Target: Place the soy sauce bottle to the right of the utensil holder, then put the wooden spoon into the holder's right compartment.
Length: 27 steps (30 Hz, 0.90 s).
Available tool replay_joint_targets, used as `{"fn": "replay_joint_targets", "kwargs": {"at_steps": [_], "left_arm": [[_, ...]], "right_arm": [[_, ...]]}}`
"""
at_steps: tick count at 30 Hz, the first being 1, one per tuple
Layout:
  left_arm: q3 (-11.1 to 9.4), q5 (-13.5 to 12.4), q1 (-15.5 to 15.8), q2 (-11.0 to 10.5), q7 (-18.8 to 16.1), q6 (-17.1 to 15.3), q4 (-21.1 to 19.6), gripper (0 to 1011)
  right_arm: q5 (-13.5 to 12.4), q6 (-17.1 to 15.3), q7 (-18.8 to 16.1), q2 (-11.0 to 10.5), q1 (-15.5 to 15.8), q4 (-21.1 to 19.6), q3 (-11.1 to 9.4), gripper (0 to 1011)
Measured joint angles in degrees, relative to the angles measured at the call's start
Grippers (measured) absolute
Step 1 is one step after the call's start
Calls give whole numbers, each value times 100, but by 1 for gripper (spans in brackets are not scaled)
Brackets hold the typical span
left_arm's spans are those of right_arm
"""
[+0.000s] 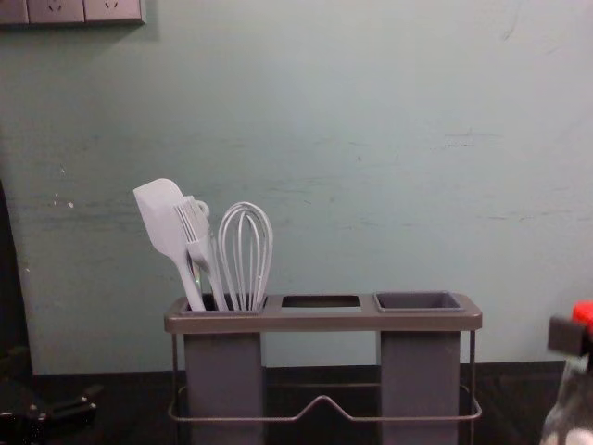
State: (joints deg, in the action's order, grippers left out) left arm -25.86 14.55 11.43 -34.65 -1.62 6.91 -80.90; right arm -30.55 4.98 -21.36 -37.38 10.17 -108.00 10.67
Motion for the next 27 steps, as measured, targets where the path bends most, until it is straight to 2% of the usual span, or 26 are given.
{"fn": "replay_joint_targets", "kwargs": {"at_steps": [8,16,21,27], "left_arm": [[0,0,0,0,0,0,0,1005],[0,0,0,0,0,0,0,1005],[0,0,0,0,0,0,0,1005],[0,0,0,0,0,0,0,1005]], "right_arm": [[-92,-87,-94,-128,90,-208,-399,390],[-126,-146,-104,-77,79,-38,-693,390],[-104,-196,-81,51,-105,184,-706,390],[34,-305,-80,232,-515,525,-544,390]]}}
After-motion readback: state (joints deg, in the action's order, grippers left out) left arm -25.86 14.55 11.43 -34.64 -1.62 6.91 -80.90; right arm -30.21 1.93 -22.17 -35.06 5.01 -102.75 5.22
